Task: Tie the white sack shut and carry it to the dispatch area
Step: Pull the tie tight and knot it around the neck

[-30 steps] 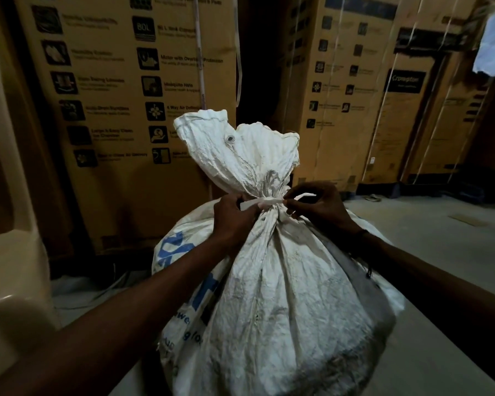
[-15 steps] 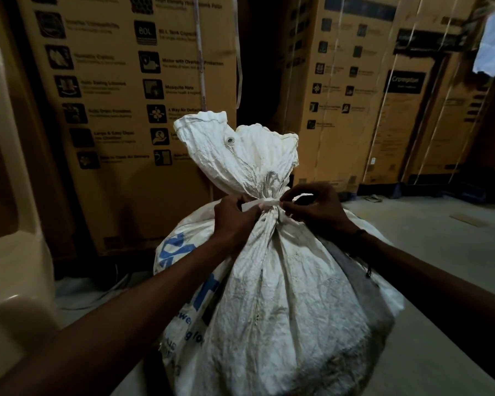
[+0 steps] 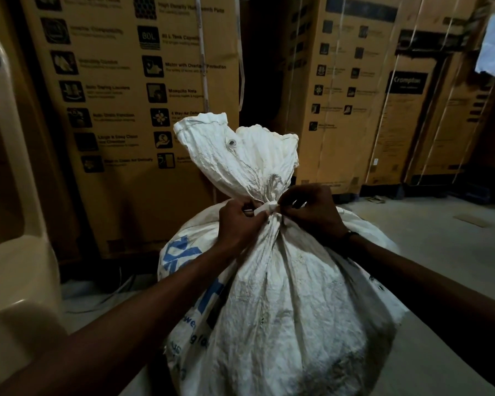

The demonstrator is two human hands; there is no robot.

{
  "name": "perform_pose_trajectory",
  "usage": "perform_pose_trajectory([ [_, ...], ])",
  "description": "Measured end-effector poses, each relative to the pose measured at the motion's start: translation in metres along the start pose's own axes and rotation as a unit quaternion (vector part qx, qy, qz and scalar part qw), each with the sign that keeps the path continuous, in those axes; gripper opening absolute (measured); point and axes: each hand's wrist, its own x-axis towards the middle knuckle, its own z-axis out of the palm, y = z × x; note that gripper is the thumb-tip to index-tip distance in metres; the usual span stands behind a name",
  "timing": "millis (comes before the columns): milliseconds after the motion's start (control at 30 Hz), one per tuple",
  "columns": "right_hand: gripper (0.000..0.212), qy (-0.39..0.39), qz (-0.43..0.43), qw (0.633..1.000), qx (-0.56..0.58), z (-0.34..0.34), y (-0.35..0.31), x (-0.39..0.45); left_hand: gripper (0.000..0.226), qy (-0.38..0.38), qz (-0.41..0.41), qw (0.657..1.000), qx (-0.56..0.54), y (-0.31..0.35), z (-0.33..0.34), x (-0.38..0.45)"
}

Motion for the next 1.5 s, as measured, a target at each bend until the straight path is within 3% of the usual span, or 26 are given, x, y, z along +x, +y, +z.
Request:
perform_pose_trajectory([
  [100,0.012,0.01,0.014,1.0,-0.005,0.002,0.0,0.002,0.016,-0.007,-0.002,1.0,-0.013,0.001,0.0,-0.001],
  [267,0.011,-0.007,-0.016,1.0,-0.026,0.001,-0.001,-0.003,0.006,-0.001,0.027,1.0,-0.003,0.0,-0.001,0.0],
  [400,0.004,-0.011,0.007,1.0,-0.016,0.0,0.007,-0.003,0.014,0.019,0.051,0.999,-0.005,-0.002,0.0,-0.004],
  [700,0.013,0.001,0.087,0.993,0.075,0.007,0.004,-0.005,0.014,0.05,0.073,0.994,-0.058,-0.006,0.013,-0.014],
  [867,0.015,0.009,0.091,0.994,0.059,0.012,0.007,-0.003,0.013,0.036,0.111,0.993,-0.001,-0.002,0.01,-0.02],
  [1033,0.026,-0.006,0.103,0.994,0.044,0.02,0.01,-0.001,0.023,-0.041,0.123,0.992,0.008,0.0,0.0,-0.015],
  [1200,0.012,-0.021,0.082,0.996,0.003,0.024,0.012,0.0,0.03,-0.026,0.059,0.998,0.018,-0.014,-0.005,0.009],
  [1300,0.012,-0.032,0.084,0.996,-0.002,0.024,0.013,0.001,0.011,-0.042,0.079,0.996,0.003,-0.012,0.0,0.018],
  [1400,0.013,-0.047,0.091,0.995,-0.017,0.025,0.016,0.003,0.016,-0.045,0.082,0.995,-0.043,-0.009,0.004,0.02],
  [1500,0.015,-0.06,0.096,0.993,-0.031,0.026,0.018,0.003,0.023,-0.023,0.103,0.994,-0.014,-0.016,0.009,0.022],
])
